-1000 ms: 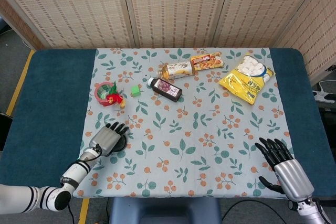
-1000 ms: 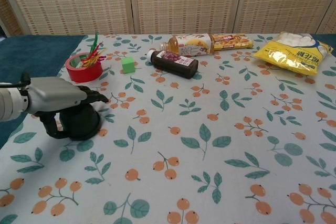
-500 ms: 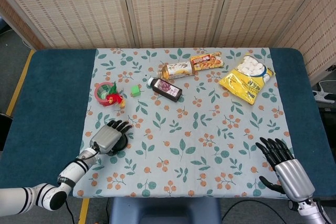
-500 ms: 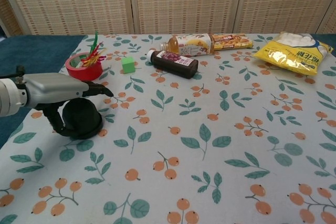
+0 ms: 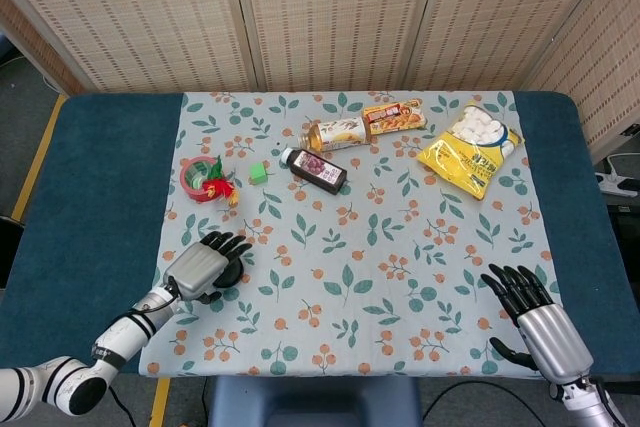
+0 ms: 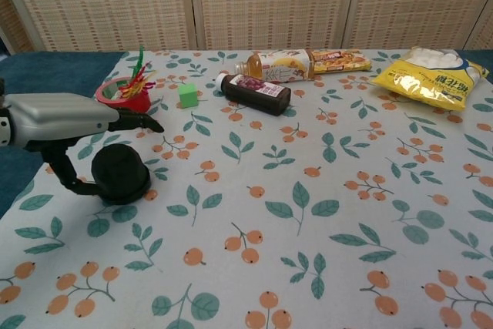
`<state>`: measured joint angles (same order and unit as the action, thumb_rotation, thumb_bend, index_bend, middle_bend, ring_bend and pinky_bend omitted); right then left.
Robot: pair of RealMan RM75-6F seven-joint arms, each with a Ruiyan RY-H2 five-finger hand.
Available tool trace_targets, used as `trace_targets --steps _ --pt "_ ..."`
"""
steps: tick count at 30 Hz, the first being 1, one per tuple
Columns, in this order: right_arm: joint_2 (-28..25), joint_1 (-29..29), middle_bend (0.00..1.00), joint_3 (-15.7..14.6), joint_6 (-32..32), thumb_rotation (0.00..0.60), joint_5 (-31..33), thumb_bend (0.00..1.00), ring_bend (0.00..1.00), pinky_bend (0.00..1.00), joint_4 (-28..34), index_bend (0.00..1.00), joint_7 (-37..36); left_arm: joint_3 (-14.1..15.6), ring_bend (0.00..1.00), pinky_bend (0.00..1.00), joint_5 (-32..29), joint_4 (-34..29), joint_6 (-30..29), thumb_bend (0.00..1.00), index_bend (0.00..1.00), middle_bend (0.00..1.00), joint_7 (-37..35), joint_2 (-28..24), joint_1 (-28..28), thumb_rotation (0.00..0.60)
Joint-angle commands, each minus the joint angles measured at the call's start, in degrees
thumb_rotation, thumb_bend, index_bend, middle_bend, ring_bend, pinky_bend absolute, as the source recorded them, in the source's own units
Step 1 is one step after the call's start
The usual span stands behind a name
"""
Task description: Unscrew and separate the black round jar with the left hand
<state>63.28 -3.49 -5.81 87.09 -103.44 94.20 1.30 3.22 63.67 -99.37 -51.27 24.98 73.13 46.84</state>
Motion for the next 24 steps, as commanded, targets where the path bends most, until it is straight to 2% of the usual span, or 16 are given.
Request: trace_targets --steps 1,9,19,24 --pt "-0.04 0.06 0.0 0.0 0.14 0.6 -0.03 0.12 0.0 0.0 0.0 0.0 -0.03 -0.21 0.0 0.08 -1.42 1.09 0.22 0.29 0.0 0.0 0.87 0.64 -0.29 0.6" --pt "0.01 0.01 0.0 0.0 -0.08 0.6 0.12 0.12 0.0 0.0 0.0 0.0 0.14 -0.66 0.0 0.08 -4.91 3.16 1.64 0.3 0.02 0.0 3.25 1.48 0.1 0.6" --pt "0.06 -0.04 0.0 0.09 -0.28 0.6 0.41 0.12 0.0 0.0 0.06 0.0 0.28 -0.82 0.0 0.09 -5.64 3.94 1.06 0.3 0.3 0.0 5.05 2.39 -0.08 0.6" --pt "0.06 -0.05 0.0 0.02 -0.41 0.6 0.43 0.12 0.0 0.0 0.09 0.0 0.42 -0.99 0.0 0.09 -5.12 4.42 0.77 0.3 0.32 0.0 5.1 2.91 -0.35 0.6"
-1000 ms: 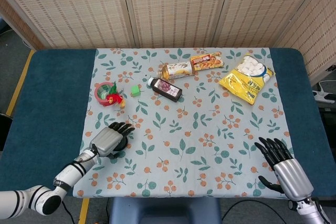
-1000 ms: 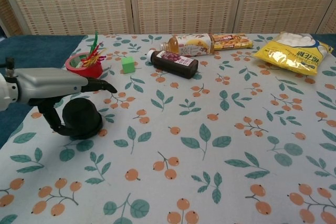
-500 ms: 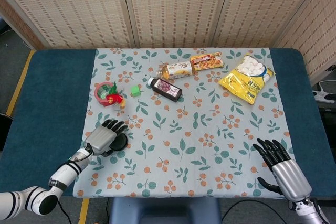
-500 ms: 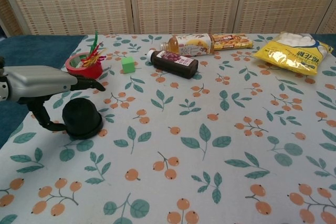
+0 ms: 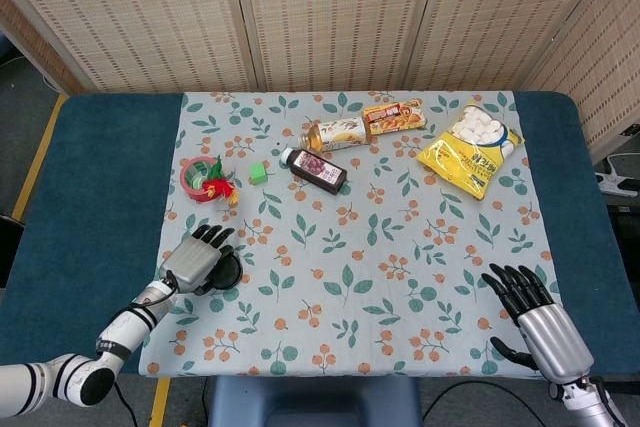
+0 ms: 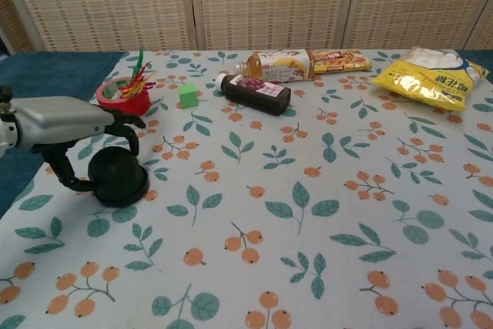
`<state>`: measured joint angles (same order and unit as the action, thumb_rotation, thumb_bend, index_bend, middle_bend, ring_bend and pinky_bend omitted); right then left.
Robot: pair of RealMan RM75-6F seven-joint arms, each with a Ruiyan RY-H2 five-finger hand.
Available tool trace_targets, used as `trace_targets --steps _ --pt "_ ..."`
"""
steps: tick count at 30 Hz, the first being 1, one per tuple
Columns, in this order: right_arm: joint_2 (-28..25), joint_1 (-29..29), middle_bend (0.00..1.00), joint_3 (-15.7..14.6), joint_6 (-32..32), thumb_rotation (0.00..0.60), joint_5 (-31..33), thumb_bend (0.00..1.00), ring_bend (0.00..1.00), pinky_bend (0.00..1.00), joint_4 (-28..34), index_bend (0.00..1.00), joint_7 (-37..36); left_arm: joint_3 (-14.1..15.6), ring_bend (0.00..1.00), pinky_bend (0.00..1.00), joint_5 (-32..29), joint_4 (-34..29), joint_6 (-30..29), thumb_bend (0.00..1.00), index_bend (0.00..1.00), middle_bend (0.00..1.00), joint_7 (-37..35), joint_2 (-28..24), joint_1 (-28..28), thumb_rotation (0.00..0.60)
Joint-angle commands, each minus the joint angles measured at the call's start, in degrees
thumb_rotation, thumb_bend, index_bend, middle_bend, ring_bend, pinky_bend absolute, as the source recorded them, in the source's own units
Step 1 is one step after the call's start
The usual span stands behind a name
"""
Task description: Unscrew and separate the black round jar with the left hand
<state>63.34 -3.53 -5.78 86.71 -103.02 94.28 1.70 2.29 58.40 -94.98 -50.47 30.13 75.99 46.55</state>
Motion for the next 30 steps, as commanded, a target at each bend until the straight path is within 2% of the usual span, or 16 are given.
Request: trace_targets --steps 1,8,15,19,24,30 --pt "0.01 -0.02 0.0 -0.01 -0.07 0.6 0.03 0.12 0.0 0.0 0.01 0.0 0.03 -0.14 0.0 0.09 0.33 -0.01 -0.12 0.3 0.32 0.0 -0.09 0.07 -0.11 0.6" --pt "0.03 -0.07 0.0 0.03 -0.2 0.6 0.17 0.12 0.0 0.0 0.04 0.0 0.13 -0.41 0.0 0.1 1.82 1.26 -1.21 0.31 0.42 0.0 -0.63 0.9 -0.93 0.6" --pt "0.17 -0.14 0.0 0.06 -0.46 0.6 0.32 0.12 0.0 0.0 0.04 0.0 0.37 -0.66 0.0 0.11 5.86 -0.33 -2.26 0.38 0.59 0.0 -3.39 -0.43 -2.01 0.6" --pt "0.25 -0.17 0.0 0.01 -0.63 0.6 0.34 0.12 0.0 0.0 0.08 0.0 0.57 -0.71 0.0 0.11 7.47 -2.81 -2.94 0.38 0.6 0.0 -3.29 -2.15 -2.33 0.6" --pt "0.18 -0.06 0.0 -0.04 -0.4 0.6 0.26 0.12 0.0 0.0 0.09 0.0 0.52 -2.36 0.0 0.12 8.02 -5.23 -5.07 0.38 0.61 0.0 -3.76 -4.7 -2.89 0.6" --pt "0.2 -0.1 0.0 0.0 -0.43 0.6 0.33 0.12 0.0 0.0 0.03 0.0 0.41 -3.75 0.0 0.13 5.84 -2.89 -5.36 0.38 0.61 0.02 -4.82 -6.46 -3.58 0.6"
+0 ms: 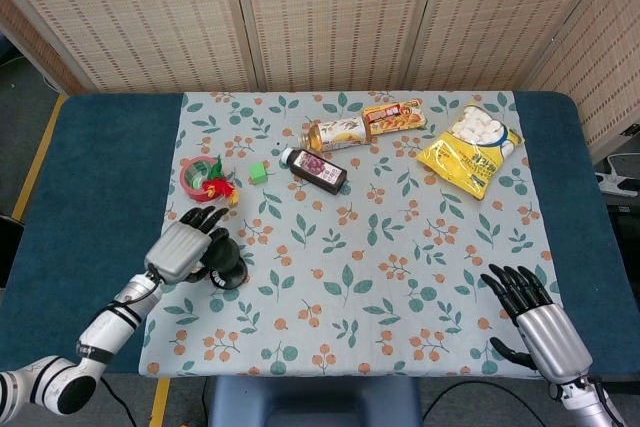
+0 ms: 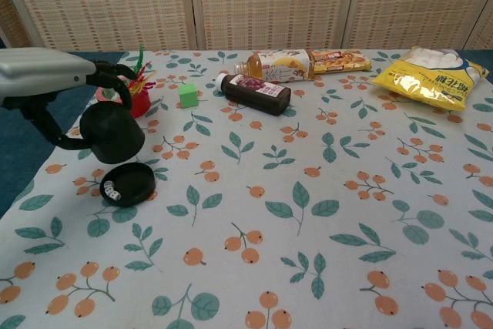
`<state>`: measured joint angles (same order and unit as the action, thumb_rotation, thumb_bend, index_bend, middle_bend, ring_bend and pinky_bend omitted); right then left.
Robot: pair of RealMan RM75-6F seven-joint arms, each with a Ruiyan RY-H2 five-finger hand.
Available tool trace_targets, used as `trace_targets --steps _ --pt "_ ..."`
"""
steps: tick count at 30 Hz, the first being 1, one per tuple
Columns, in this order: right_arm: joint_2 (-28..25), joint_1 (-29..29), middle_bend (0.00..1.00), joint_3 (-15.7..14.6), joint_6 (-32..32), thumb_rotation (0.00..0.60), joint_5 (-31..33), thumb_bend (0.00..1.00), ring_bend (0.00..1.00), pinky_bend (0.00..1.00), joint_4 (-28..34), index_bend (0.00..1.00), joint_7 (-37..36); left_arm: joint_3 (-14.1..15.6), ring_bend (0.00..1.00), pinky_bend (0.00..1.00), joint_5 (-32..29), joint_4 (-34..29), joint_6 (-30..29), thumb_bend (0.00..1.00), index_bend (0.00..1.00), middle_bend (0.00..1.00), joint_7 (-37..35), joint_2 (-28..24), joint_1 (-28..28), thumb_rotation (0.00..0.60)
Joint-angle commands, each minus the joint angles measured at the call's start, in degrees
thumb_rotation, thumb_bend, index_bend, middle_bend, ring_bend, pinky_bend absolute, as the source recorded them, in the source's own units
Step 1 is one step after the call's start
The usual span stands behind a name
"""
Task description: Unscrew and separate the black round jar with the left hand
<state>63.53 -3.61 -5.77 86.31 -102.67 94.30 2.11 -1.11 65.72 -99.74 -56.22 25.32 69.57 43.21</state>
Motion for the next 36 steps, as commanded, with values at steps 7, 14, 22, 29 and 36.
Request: trace_targets --steps 7,14,22,29,36 --pt "0.1 -0.04 0.0 -0.08 -0.27 0.6 0.05 0.12 0.0 0.0 0.1 0.0 0.32 0.13 0.0 0.13 -9.69 12.67 6.59 0.38 0.55 0.01 -0.31 4.04 0.03 0.6" --pt "0.49 -0.23 0.0 0.07 -0.99 0.6 0.54 0.12 0.0 0.0 0.22 0.0 1.09 0.8 0.0 0.13 -11.55 16.68 9.22 0.38 0.16 0.0 0.24 5.7 0.09 0.6" --pt "0.66 -0.21 0.0 0.09 -1.05 0.6 0.67 0.12 0.0 0.0 0.24 0.0 1.46 0.13 0.0 0.18 -11.16 16.08 11.02 0.35 0.0 0.0 -2.95 5.2 -0.08 0.6" --pt "0.64 -0.18 0.0 0.06 -0.89 0.6 0.55 0.12 0.0 0.0 0.21 0.0 1.46 -1.39 0.0 0.17 -3.86 11.78 7.41 0.31 0.0 0.0 -9.27 2.12 -1.97 0.6" --pt "0.72 0.04 0.0 0.12 -0.46 0.6 0.46 0.12 0.0 0.0 0.29 0.0 1.98 -0.62 0.0 0.1 12.96 5.08 -17.69 0.33 0.0 0.0 -12.95 0.76 -12.05 0.6"
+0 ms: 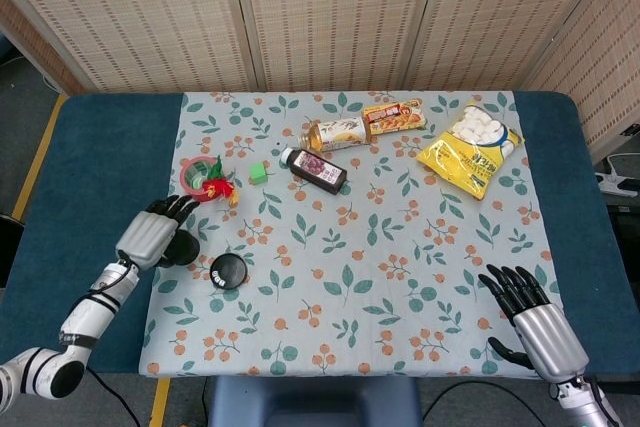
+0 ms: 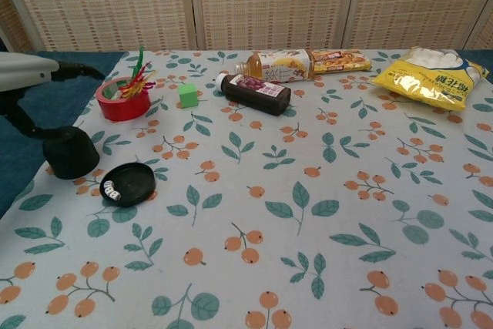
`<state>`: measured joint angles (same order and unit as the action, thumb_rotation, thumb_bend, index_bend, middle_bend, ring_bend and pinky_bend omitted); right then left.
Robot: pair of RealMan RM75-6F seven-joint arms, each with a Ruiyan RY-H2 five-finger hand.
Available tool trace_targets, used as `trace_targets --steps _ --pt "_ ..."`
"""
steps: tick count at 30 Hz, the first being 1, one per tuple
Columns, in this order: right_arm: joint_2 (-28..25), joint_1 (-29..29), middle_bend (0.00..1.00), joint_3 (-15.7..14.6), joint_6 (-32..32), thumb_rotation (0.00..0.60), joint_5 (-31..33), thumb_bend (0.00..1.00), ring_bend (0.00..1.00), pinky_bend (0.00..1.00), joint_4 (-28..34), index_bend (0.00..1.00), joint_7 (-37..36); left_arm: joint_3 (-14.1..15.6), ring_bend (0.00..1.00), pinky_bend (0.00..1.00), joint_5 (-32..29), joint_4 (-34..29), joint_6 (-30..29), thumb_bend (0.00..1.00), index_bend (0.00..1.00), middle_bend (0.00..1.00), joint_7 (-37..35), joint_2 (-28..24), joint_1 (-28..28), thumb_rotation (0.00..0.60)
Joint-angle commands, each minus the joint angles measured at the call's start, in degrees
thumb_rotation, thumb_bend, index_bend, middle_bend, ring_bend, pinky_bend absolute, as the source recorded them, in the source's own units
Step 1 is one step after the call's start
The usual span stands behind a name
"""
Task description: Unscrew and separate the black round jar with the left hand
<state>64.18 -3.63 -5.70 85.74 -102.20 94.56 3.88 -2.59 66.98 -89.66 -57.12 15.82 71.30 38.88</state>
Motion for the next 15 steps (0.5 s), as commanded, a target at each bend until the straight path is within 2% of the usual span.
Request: trace_targets --steps 1,3,5,7,8,10,12,15 --pt "0.2 0.11 0.0 0.11 0.23 0.6 -0.03 0.12 0.0 0.0 -0.01 0.0 0.47 2.91 0.0 0.1 15.75 -5.42 -21.64 0.33 0.0 0.0 -4.99 -0.79 -10.75 0.6" --pt "0.44 0.3 0.0 0.32 0.5 0.6 0.2 0.12 0.0 0.0 -0.11 0.0 1.06 8.2 0.0 0.1 22.9 -3.98 -29.08 0.33 0.0 0.0 -7.35 -0.07 -16.59 0.6" --pt "0.86 0.61 0.0 0.79 0.97 0.6 0.76 0.12 0.0 0.0 -0.3 0.0 2.17 12.27 0.0 0.09 27.34 -0.44 -34.47 0.34 0.0 0.0 -8.66 1.4 -21.53 0.6" --pt "1.56 1.09 0.0 1.48 1.76 0.6 1.51 0.12 0.0 0.0 -0.45 0.0 3.7 14.63 0.0 0.07 29.33 5.45 -38.96 0.34 0.0 0.0 -11.1 4.11 -26.24 0.6" --pt "1.76 1.24 0.0 1.71 2.03 0.6 1.78 0.12 0.0 0.0 -0.47 0.0 4.0 14.43 0.0 0.06 28.89 8.36 -40.12 0.34 0.0 0.0 -11.94 5.42 -27.64 0.6" --pt "1.97 1.43 0.0 2.09 2.75 0.6 1.9 0.12 0.0 0.0 -0.57 0.0 4.03 13.69 0.0 0.03 26.85 12.45 -38.74 0.34 0.0 0.0 -12.9 6.35 -28.46 0.6" --pt "1.94 1.67 0.0 2.31 3.39 0.6 1.97 0.12 0.0 0.0 -0.56 0.0 3.8 13.02 0.0 0.03 25.19 12.15 -36.45 0.34 0.0 0.0 -16.75 5.44 -28.3 0.6" --pt "1.83 1.99 0.0 2.19 4.22 0.6 1.42 0.12 0.0 0.0 -0.3 0.0 3.47 13.73 0.0 0.04 26.8 10.21 -34.26 0.35 0.0 0.0 -17.02 2.91 -27.45 0.6"
